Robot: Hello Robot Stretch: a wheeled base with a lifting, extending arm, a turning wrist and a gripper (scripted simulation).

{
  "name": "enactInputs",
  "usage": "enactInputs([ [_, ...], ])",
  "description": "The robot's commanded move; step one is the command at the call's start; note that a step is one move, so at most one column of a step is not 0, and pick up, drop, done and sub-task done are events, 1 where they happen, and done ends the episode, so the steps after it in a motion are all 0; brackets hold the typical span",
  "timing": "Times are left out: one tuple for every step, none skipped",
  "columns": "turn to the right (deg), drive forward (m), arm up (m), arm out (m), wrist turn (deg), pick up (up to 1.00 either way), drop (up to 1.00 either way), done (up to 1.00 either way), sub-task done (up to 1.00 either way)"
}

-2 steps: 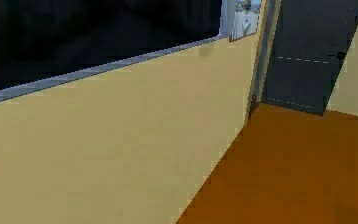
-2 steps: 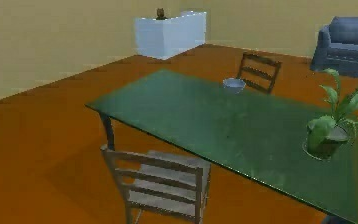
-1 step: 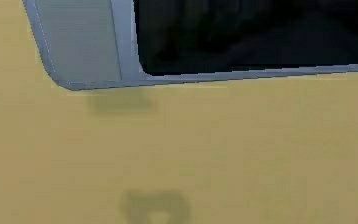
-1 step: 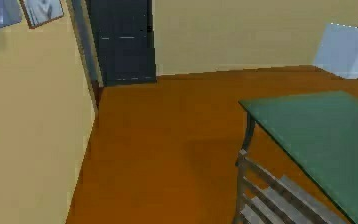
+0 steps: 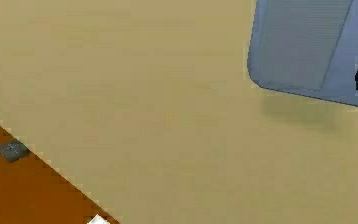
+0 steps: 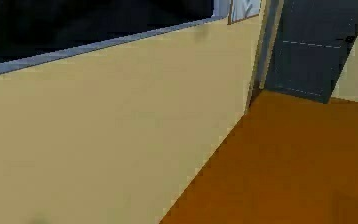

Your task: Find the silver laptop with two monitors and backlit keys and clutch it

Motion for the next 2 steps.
enactInputs([
  [-45.0,0.00,0.00,0.00,0.0,0.00,0.00,0.00,0.00],
  [-39.0,0.00,0.00,0.00,0.0,0.00,0.00,0.00,0.00],
])
